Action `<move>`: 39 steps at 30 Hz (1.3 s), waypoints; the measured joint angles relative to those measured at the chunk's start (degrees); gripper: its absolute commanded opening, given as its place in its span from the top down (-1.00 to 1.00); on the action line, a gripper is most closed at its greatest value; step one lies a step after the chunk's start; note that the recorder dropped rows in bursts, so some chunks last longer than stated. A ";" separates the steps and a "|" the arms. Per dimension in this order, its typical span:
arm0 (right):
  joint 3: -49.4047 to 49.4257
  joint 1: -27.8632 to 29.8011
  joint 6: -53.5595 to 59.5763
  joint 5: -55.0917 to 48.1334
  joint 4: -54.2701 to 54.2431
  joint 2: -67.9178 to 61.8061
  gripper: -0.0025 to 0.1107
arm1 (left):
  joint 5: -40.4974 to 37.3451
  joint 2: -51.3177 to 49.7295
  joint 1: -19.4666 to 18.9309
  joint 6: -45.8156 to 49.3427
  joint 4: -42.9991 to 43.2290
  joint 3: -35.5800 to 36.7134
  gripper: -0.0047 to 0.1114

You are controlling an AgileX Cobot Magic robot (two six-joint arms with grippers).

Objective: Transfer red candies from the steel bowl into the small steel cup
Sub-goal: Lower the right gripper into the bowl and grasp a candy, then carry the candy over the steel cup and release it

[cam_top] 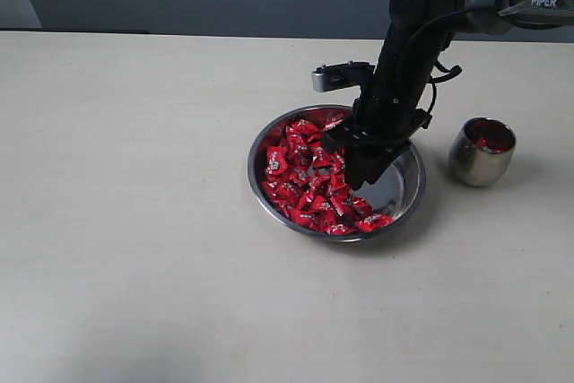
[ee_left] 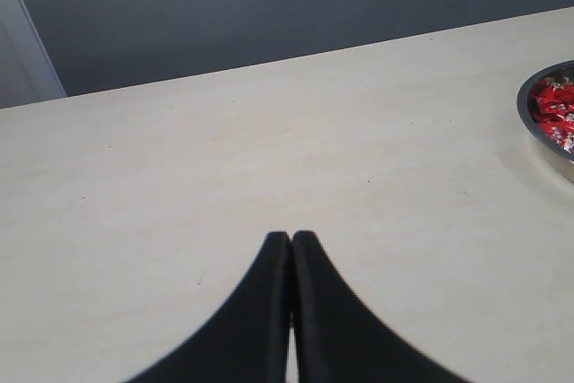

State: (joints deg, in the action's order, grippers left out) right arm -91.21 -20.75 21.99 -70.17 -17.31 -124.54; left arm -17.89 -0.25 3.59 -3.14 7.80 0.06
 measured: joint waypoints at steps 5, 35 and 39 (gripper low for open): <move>1.77 -0.60 0.00 0.00 -0.88 0.00 0.40 | 0.00 0.00 0.00 0.00 0.00 0.00 0.91; 3.82 -1.07 0.49 0.00 2.61 -1.17 0.97 | 0.00 0.00 0.00 0.00 0.00 0.00 0.91; 3.82 -1.07 0.49 0.00 3.50 -1.17 0.97 | 0.00 0.00 0.00 0.00 0.00 0.00 0.91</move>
State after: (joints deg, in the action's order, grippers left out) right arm -87.39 -21.82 22.48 -70.17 -13.81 -125.72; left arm -17.89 -0.25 3.59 -3.14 7.80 0.06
